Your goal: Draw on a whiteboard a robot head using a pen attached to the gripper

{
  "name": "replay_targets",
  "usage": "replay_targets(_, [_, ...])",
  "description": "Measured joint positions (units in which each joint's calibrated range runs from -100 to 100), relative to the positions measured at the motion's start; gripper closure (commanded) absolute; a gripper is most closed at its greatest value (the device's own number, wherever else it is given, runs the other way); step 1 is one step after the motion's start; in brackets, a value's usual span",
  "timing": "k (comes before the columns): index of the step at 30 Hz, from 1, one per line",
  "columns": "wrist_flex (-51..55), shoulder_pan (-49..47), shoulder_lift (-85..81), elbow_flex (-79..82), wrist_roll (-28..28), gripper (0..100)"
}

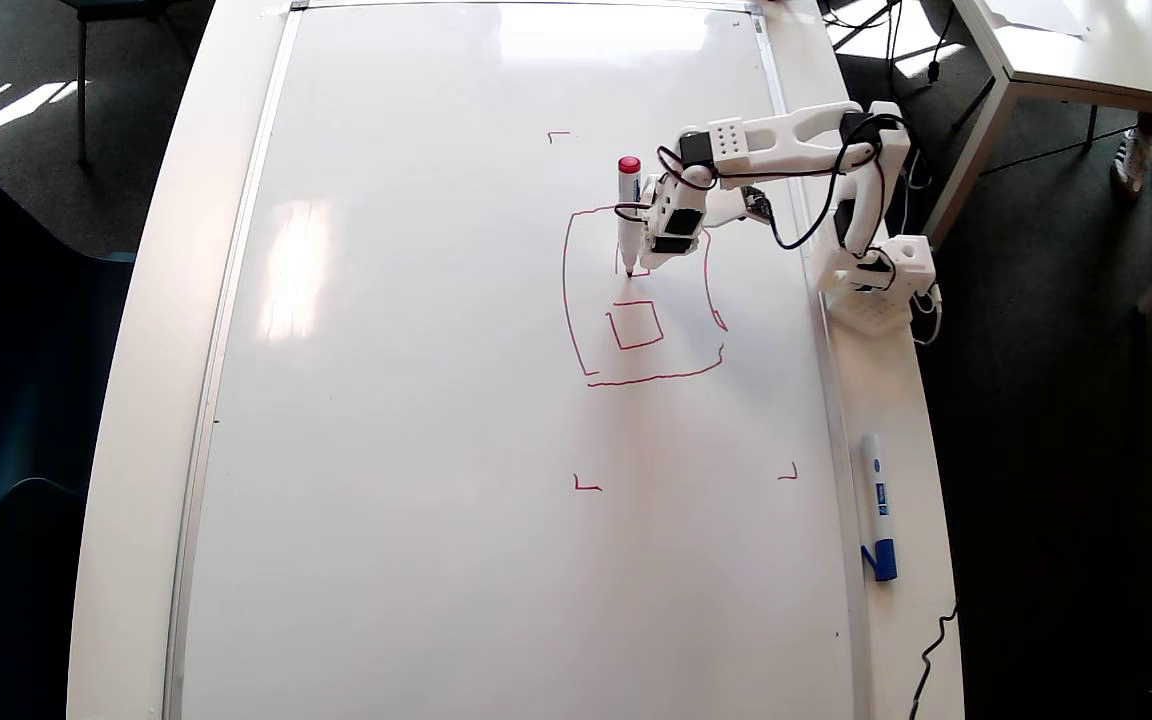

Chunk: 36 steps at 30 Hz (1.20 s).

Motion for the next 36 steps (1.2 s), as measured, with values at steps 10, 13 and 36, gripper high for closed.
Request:
replay_targets(10, [-0.4,-0.2,3.6,-4.9,0.0,99])
replay_targets(13, [-0.4,-0.2,3.6,-5.0,0.0,99])
replay_targets(36, [10.1,-4.9,-8.0,2.0,-2.0,99])
